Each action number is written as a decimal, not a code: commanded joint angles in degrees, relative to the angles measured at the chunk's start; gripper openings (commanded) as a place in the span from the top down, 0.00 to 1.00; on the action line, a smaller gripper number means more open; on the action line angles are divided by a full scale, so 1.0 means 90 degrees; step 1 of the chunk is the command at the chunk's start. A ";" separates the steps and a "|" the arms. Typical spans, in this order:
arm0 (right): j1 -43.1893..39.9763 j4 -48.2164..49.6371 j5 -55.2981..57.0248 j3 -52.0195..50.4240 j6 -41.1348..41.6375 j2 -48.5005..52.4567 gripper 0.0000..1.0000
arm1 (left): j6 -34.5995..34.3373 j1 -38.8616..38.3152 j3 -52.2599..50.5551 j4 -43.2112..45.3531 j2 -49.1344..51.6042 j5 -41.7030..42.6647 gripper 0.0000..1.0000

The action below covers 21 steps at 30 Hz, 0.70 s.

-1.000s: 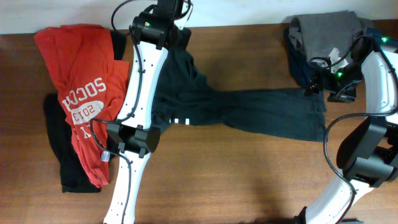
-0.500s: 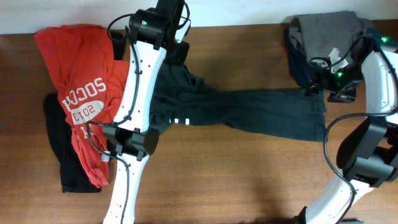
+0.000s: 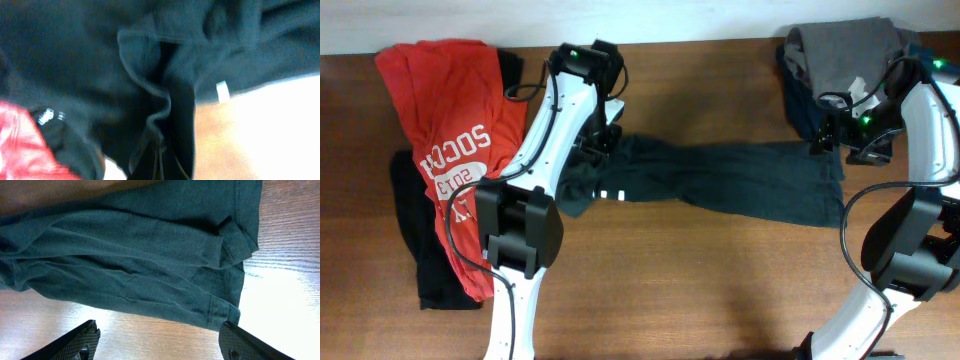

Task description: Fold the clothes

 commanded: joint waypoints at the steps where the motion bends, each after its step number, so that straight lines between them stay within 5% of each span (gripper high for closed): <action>1: 0.0046 -0.0032 -0.0049 0.0119 0.0005 -0.0005 0.18 | -0.0058 -0.0002 -0.0512 0.0308 -0.0107 -0.0109 0.90; 2: 0.0046 -0.0034 -0.0049 0.0119 0.0005 -0.0005 0.19 | -0.0058 0.0002 -0.0546 0.0345 -0.0107 -0.0141 0.71; 3: 0.0046 -0.0039 -0.0051 0.0119 0.0007 -0.0005 0.19 | -0.0058 0.0012 -0.0544 0.0374 -0.0107 -0.0214 0.63; 6: 0.0034 -0.0036 -0.0053 0.0119 0.0007 0.0005 0.16 | -0.0160 0.0039 -0.0466 0.0357 -0.0121 -0.0257 0.61; 11: 0.0029 0.0063 -0.0051 -0.0087 -0.0165 0.0005 0.08 | -0.0328 0.0223 0.0049 0.0359 -0.0488 -0.0279 0.40; 13: 0.0041 0.0323 -0.0051 -0.0345 -0.0481 0.0007 0.08 | -0.0328 0.0396 0.0384 0.0522 -0.0731 -0.0279 0.02; 21: 0.0044 0.1593 0.0707 -0.1372 -0.0731 0.0100 0.16 | -0.0328 0.1107 0.0641 0.1613 -0.0950 -0.0253 0.01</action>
